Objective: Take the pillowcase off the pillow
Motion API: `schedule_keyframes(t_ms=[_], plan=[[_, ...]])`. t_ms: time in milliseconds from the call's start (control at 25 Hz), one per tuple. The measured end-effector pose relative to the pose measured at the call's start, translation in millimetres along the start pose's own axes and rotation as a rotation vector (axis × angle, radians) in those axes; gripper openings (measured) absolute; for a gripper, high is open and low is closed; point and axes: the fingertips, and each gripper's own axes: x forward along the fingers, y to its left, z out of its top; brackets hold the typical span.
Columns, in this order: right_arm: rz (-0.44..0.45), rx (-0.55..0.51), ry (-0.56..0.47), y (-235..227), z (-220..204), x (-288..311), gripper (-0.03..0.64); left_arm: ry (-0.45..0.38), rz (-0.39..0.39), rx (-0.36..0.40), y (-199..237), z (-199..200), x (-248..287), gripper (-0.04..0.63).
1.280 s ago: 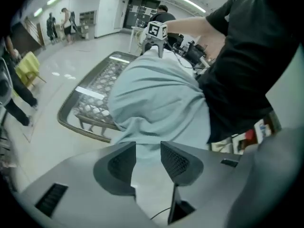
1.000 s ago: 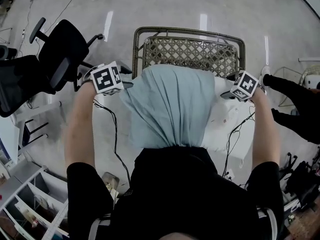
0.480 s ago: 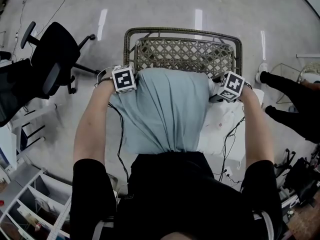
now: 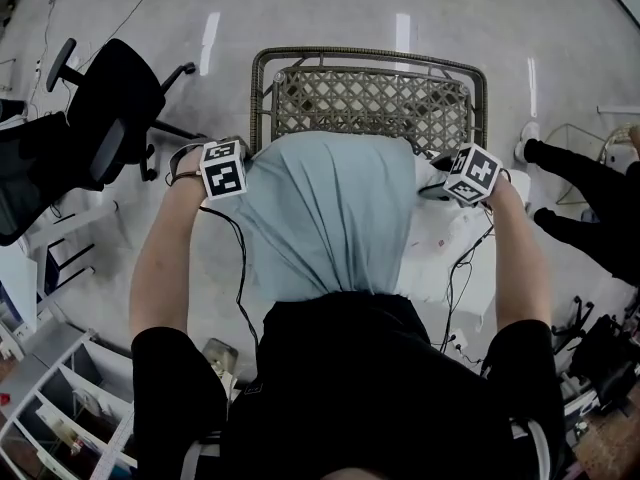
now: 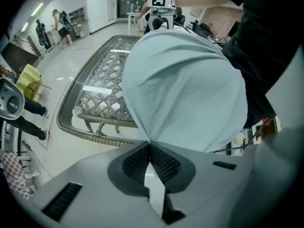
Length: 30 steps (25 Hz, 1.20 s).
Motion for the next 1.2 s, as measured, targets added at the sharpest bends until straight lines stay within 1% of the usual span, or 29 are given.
schedule_keyframes(t_ms=[120, 240, 440, 680, 800, 920, 1000, 1080, 1160, 1200], plan=[[0.008, 0.002, -0.014, 5.4, -0.5, -6.0, 0.223, -0.019, 0.015, -0.047, -9.7, -22.5, -1.0, 0.009], [0.032, 0.007, -0.009, 7.9, -2.2, -10.9, 0.194, -0.025, 0.012, -0.078, -17.4, -37.2, -3.7, 0.009], [0.049, 0.024, -0.043, 9.0, -4.7, -19.4, 0.184, -0.053, 0.004, -0.134, -34.8, -56.5, -12.5, 0.009], [0.036, 0.062, -0.087, 10.6, -17.7, -32.2, 0.179, -0.082, 0.018, -0.195, -57.1, -72.3, -23.3, 0.009], [0.023, 0.098, -0.112, 9.4, -31.6, -39.1, 0.179, -0.094, 0.03, -0.207, -59.5, -73.9, -27.3, 0.009], [0.005, 0.116, -0.135, 8.5, -38.6, -42.4, 0.181, -0.1, 0.043, -0.201, -59.8, -71.4, -32.0, 0.009], [-0.028, 0.089, -0.113, 5.8, -36.0, -42.3, 0.205, -0.111, 0.036, -0.217, -58.3, -67.5, -35.3, 0.009], [-0.076, 0.04, -0.034, -1.9, -31.7, -40.0, 0.261, -0.135, 0.026, -0.236, -49.1, -56.1, -37.9, 0.009], [-0.107, -0.019, 0.058, -7.8, -25.0, -37.8, 0.308, -0.143, 0.04, -0.211, -35.2, -40.0, -40.6, 0.011], [-0.112, -0.046, 0.08, -9.3, -18.1, -38.7, 0.32, -0.145, 0.058, -0.191, -26.7, -30.9, -42.8, 0.011]])
